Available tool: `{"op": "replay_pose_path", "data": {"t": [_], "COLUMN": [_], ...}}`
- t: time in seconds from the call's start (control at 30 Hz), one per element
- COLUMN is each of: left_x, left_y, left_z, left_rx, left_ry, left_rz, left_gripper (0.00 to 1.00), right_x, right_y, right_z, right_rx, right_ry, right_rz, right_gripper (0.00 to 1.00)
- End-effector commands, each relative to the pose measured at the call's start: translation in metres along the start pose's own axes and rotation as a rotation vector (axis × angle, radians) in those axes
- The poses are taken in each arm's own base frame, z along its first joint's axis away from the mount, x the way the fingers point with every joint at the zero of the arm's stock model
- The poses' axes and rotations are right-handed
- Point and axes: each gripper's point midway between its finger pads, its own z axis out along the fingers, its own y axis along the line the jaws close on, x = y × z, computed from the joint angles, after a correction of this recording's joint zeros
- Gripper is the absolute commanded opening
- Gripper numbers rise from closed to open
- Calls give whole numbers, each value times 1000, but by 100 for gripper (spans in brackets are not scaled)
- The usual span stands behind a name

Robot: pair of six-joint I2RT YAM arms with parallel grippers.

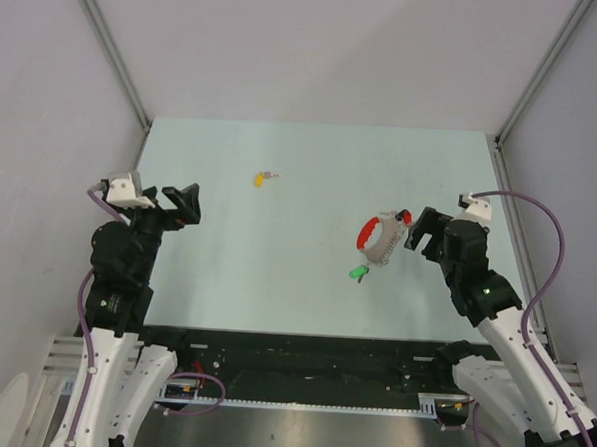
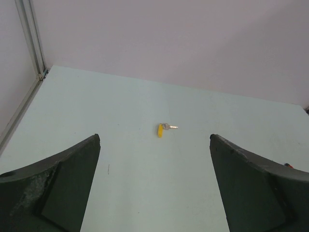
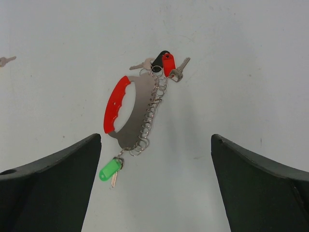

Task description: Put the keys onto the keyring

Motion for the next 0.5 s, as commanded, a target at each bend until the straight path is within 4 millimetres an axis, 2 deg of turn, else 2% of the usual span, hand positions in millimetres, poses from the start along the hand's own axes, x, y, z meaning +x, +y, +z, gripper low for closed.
{"op": "replay_pose_path", "data": {"t": [0.0, 0.13, 0.2, 0.3, 0.33, 0.47], "left_x": [-5, -5, -7, -5, -4, -4], "left_y": [-1, -3, -2, -2, -2, -3], "left_z": [1, -1, -1, -1, 0, 0], "left_rx": [2, 11, 2, 6, 5, 10], "left_ry": [-19, -24, -28, -23, -20, -22], "left_rz": [-33, -35, -34, -35, -35, -35], "left_gripper": [100, 100, 100, 100, 100, 100], "right_x": [2, 20, 28, 44, 48, 74], "right_y": [7, 17, 17, 15, 20, 22], "right_z": [10, 30, 41, 57, 60, 79], "right_rx": [-4, -24, -13, 4, -14, 0], "right_ry": [7, 79, 114, 187, 207, 286], "right_rz": [43, 59, 76, 156, 195, 250], "right_gripper": [100, 100, 96, 92, 92, 81]}}
